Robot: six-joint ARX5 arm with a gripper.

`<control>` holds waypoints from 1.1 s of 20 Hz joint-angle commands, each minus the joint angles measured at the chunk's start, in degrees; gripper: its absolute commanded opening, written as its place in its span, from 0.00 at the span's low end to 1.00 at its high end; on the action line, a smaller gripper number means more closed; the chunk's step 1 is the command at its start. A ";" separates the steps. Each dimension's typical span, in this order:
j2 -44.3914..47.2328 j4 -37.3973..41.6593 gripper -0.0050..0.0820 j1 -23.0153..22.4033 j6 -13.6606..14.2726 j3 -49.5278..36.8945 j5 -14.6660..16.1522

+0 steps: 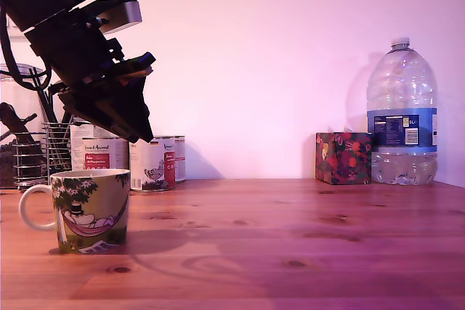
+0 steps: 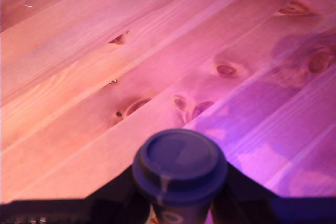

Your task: Pick up the coffee capsules from the table one by one and drop them inside the nearest coffee cup

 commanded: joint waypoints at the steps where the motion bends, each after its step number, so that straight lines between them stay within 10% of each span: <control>1: -0.92 0.52 0.29 0.35 -0.24 -0.76 -0.24; 22: -9.14 -9.40 0.29 2.47 -0.22 -1.05 -0.28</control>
